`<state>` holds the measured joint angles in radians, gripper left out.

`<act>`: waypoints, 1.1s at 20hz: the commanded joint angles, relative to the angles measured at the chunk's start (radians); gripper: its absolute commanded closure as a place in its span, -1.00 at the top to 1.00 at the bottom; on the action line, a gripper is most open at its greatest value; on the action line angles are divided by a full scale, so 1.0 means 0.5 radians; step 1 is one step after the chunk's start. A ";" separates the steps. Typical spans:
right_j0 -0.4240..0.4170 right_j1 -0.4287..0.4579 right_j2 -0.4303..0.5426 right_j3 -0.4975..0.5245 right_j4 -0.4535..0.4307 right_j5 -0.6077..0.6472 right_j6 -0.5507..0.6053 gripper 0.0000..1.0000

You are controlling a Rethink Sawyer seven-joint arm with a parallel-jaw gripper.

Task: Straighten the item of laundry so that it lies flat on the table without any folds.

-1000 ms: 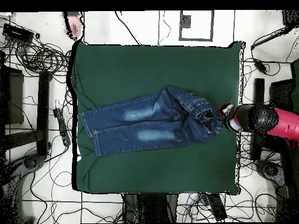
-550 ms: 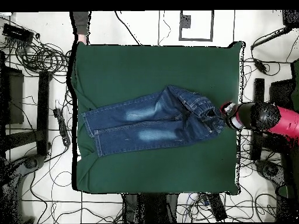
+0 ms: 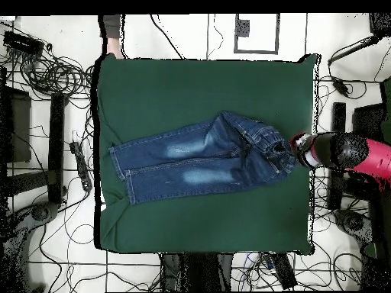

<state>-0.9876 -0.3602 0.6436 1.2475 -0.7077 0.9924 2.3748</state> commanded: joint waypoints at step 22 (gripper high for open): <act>0.102 0.007 -0.004 -0.188 -0.063 0.181 -1.025 -1.00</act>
<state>-0.9832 -0.3250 0.6436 1.1671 -0.7191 1.0273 2.1787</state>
